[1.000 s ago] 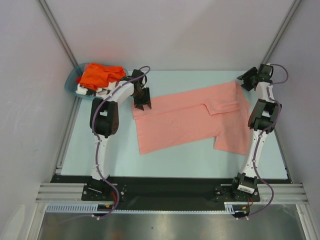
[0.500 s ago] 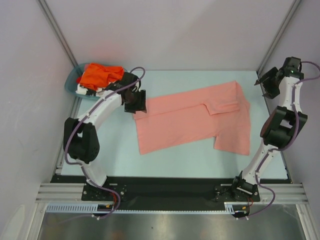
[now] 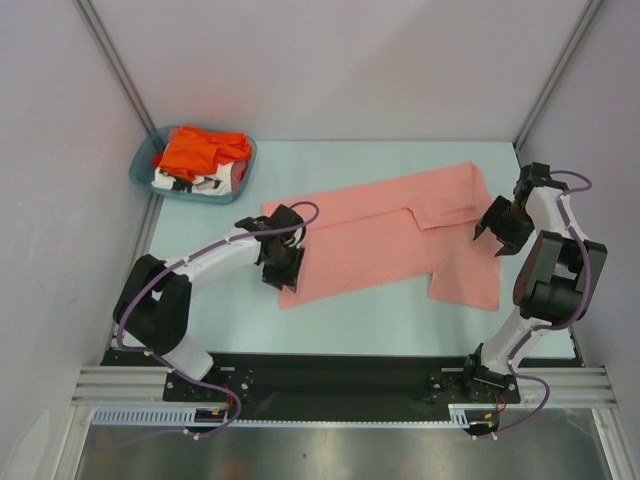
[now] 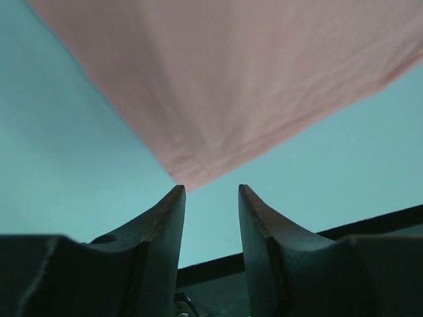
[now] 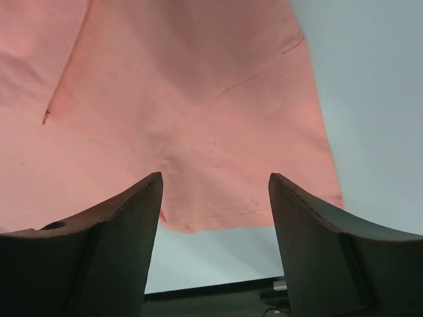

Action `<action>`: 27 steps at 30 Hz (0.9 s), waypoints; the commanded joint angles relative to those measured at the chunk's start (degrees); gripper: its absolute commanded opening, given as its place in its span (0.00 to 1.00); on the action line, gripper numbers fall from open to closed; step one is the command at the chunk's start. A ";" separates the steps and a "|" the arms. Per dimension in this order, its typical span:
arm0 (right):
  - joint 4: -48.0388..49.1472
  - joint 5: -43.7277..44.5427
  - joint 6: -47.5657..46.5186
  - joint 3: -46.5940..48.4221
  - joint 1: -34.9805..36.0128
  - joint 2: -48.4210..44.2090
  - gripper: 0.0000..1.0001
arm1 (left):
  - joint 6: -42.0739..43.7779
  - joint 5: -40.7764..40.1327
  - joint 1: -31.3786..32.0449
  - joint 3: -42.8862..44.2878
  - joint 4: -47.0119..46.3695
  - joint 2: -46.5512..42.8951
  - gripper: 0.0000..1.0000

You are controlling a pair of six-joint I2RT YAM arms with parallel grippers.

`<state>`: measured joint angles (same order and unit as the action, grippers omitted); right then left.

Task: Fold and stack the t-shirts
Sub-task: Fold the tshirt

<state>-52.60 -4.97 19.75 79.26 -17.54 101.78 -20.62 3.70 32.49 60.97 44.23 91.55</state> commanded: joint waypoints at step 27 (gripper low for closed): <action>4.42 0.84 -0.76 -3.24 -5.92 -6.50 0.70 | -6.45 -9.86 7.85 -10.17 -6.70 1.44 0.42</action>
<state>-50.35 -6.52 18.61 74.32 -21.80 95.24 -26.96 -4.67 40.12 51.33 38.92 91.83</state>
